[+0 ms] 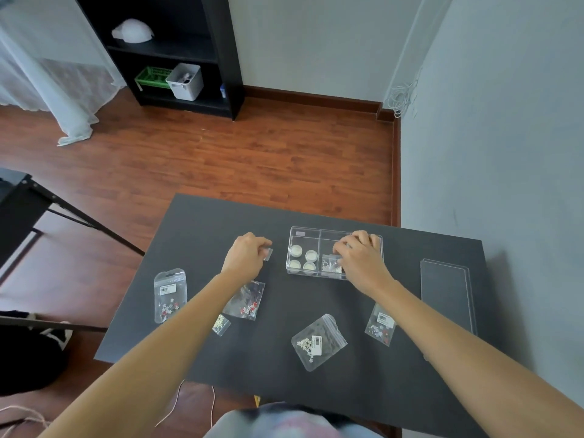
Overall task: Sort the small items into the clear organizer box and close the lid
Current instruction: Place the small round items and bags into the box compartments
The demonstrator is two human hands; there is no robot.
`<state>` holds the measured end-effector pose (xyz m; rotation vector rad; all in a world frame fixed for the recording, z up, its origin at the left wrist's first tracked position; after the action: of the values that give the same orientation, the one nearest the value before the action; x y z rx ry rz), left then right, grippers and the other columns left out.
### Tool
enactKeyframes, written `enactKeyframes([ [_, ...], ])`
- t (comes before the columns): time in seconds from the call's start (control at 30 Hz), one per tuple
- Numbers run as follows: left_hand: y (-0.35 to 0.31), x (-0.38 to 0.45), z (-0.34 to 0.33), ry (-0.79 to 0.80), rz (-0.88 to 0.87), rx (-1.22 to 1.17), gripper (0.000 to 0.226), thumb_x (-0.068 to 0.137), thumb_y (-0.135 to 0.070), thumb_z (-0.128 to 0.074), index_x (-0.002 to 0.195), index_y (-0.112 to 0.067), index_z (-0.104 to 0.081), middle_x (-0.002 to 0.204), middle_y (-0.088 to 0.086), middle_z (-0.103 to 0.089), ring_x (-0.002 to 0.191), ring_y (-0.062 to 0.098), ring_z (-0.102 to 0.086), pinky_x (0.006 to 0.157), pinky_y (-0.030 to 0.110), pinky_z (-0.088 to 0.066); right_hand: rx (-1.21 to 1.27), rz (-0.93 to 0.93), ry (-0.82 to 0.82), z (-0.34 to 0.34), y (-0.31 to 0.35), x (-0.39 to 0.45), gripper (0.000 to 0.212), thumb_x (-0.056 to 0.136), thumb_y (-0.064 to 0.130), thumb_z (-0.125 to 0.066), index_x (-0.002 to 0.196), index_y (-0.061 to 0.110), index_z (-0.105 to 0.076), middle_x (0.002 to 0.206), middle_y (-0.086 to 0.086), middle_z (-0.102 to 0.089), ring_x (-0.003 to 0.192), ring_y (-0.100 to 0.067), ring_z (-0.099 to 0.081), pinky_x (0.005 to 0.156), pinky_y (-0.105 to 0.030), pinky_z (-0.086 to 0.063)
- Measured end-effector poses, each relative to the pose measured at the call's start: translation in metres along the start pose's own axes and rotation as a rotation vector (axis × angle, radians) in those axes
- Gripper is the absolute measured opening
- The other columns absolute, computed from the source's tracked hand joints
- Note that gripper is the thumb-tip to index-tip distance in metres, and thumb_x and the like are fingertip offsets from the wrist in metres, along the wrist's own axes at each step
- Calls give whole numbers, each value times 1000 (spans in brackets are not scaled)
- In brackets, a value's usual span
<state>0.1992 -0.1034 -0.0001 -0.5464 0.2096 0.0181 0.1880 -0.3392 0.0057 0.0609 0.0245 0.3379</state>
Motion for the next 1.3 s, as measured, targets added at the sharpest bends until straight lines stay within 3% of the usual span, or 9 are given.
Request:
enactKeyframes([
  [0.17,-32,1,14,-23,-65,-39,19,94,-9,-52,96,-11,-71,103,5,-64,94,25,-61,81,36,-50,176,-42,-213,24,-15,-33,16,84,6,-65,95,18,-67,102,4,-67,105,-26,-54,90,-35,-25],
  [0.3,-50,-2,11,17,-77,-168,16,88,-7,-56,82,-19,-63,72,-7,-64,72,17,-58,66,28,-45,270,-125,-245,19,-27,-60,18,81,4,-70,93,18,-70,94,4,-68,97,-23,-58,84,-36,-38],
  [0.4,-76,-2,-1,78,-107,-213,12,86,-5,-58,83,-15,-64,79,1,-68,78,24,-63,72,33,-51,292,-214,-246,13,-46,-87,18,80,1,-71,89,17,-70,89,3,-69,92,-25,-61,82,-33,-38],
  [0.57,-102,5,-35,156,-72,-281,9,83,-13,-66,78,-19,-63,78,3,-69,72,19,-61,61,27,-51,292,-346,-58,-19,-67,-120,20,85,18,-69,105,17,-68,107,1,-68,108,-27,-55,92,-36,-35],
  [0.7,-100,9,-61,144,21,-254,13,81,-26,-74,70,-24,-67,77,-3,-64,63,9,-53,54,22,-40,254,-372,209,-51,-67,-134,63,83,50,-62,136,22,-45,138,6,-48,129,-20,-36,104,-34,-27],
  [0.8,-97,8,-72,101,54,-139,14,79,-29,-75,65,-28,-71,84,0,-63,87,22,-60,60,29,-47,245,-372,269,-60,-66,-139,81,76,58,-65,142,21,-36,143,4,-41,132,-21,-33,107,-37,-27],
  [0.93,-94,3,-84,115,42,-35,11,81,-32,-73,80,-23,-79,113,5,-61,116,24,-51,88,44,-52,230,-378,293,-65,-64,-139,86,72,55,-68,143,22,-34,137,1,-43,127,-22,-36,104,-36,-28],
  [1.03,-93,-1,-87,85,21,100,14,84,-32,-67,89,-24,-78,119,4,-56,120,24,-45,100,42,-42,252,-405,290,-65,-65,-138,85,67,53,-72,139,24,-38,128,1,-46,120,-21,-39,100,-35,-29],
  [1.3,-95,2,-88,-1,28,331,20,87,-23,-60,100,-23,-75,118,2,-54,119,24,-44,101,37,-33,358,-428,265,-60,-66,-138,58,67,39,-78,115,20,-50,108,0,-56,102,-23,-52,91,-34,-38],
])
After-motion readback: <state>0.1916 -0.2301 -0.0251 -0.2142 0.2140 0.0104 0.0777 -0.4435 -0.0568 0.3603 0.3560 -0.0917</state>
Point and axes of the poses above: each hand's wrist, its own x-axis towards the middle knuckle, its own z-axis out of the back of the hand, y = z × x, the point moved 8 cm from there along x, towards the middle knuckle
